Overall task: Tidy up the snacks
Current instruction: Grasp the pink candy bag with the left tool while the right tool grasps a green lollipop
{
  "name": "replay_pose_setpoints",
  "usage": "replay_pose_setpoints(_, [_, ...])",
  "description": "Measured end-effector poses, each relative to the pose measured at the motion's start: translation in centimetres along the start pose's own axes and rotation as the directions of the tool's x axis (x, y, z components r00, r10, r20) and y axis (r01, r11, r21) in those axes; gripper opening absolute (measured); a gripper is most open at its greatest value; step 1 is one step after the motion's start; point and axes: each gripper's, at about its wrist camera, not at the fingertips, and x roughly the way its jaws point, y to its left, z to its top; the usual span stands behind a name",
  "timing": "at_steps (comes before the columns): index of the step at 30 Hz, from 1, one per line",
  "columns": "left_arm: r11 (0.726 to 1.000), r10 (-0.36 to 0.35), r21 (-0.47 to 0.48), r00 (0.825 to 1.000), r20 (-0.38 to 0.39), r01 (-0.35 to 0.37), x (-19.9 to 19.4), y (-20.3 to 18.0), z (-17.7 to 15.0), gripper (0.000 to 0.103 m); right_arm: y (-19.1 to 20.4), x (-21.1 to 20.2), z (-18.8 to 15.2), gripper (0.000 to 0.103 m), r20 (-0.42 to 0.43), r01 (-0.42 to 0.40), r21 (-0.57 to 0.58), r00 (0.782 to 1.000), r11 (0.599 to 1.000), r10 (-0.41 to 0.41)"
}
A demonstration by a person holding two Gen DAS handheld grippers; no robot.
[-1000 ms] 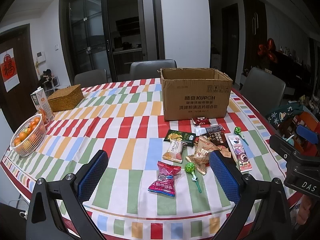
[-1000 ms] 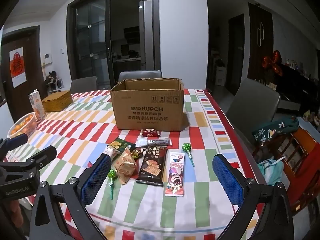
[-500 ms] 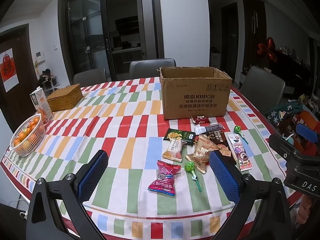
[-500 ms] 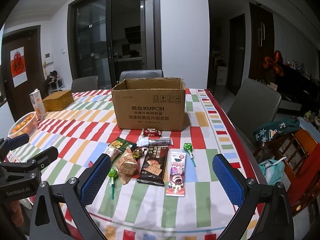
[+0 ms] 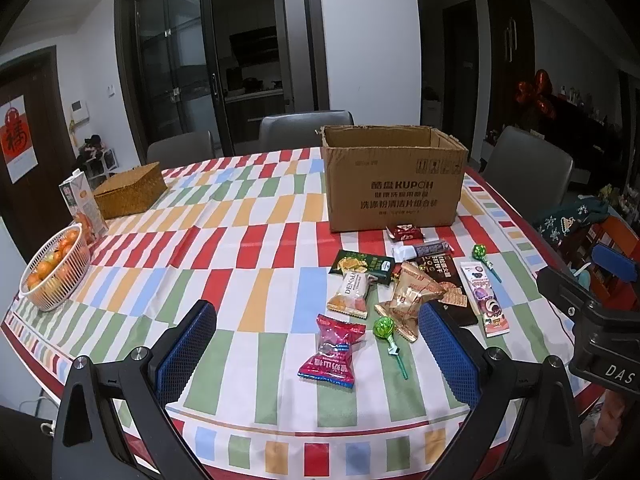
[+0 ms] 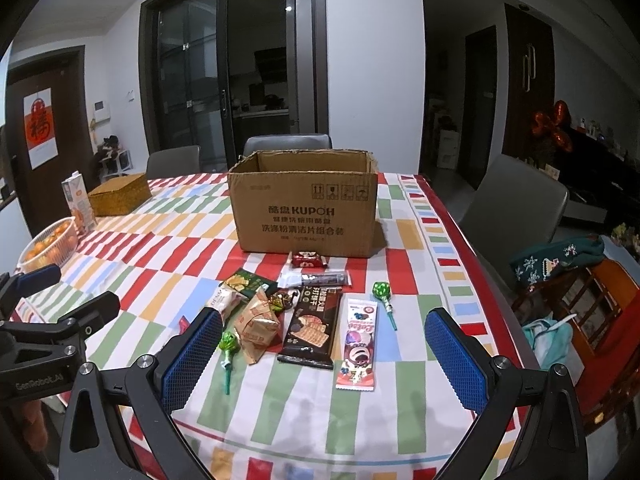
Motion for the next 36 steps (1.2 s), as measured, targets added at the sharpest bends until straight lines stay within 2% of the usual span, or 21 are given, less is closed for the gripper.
replay_pose_setpoints(3, [1.000,0.007,-0.003,1.000,-0.020,-0.007,0.5,0.3,-0.3,0.103,0.1,0.4,-0.2,0.102,-0.001,-0.005,-0.014,1.000,1.000,0.005])
replay_pose_setpoints(8, [1.000,-0.014,-0.007,0.995,-0.101,0.014,1.9,0.8,-0.8,0.102,0.9,1.6,-0.4,0.102,-0.012,-0.032,-0.045,0.999,0.998,0.032])
replay_pose_setpoints(9, [1.000,-0.016,0.000,0.994,-0.109,0.016,2.3,0.9,-1.0,0.101,1.2,1.9,-0.4,0.102,-0.015,-0.043,-0.053,0.999,0.998,0.042])
replay_pose_setpoints(11, [1.000,-0.022,-0.001,0.997,-0.079,0.022,3.2,1.1,-1.2,0.096,1.8,2.8,-0.6,0.101,-0.028,-0.065,-0.073,0.998,0.995,0.063])
replay_pose_setpoints(14, [0.999,-0.043,0.001,0.993,-0.108,0.043,4.6,1.5,-1.8,0.090,2.9,4.1,-1.0,0.098,-0.053,-0.105,-0.098,0.994,0.990,0.101])
replay_pose_setpoints(16, [0.998,-0.058,0.007,0.990,-0.129,0.059,5.5,1.8,-2.2,0.085,3.7,5.2,-1.4,0.092,-0.075,-0.136,-0.117,0.989,0.984,0.128])
replay_pose_setpoints(19, [0.996,-0.084,0.017,0.983,-0.166,0.088,6.8,1.9,-2.7,0.079,4.8,7.0,-1.9,0.082,-0.131,-0.199,-0.123,0.974,0.972,0.183])
replay_pose_setpoints(25, [0.989,-0.119,0.059,0.966,-0.228,0.136,9.0,2.0,-3.3,0.067,6.2,10.4,-3.0,0.061,-0.252,-0.321,-0.098,0.924,0.942,0.288])
replay_pose_setpoints(31, [0.980,-0.154,0.079,0.947,-0.282,0.183,11.1,2.1,-3.7,0.064,6.9,12.7,-4.0,0.048,-0.325,-0.369,-0.078,0.888,0.926,0.326])
replay_pose_setpoints(36, [0.973,-0.182,0.078,0.934,-0.308,0.216,12.6,2.0,-3.8,0.064,7.4,14.7,-4.3,0.043,-0.367,-0.396,-0.060,0.862,0.916,0.349])
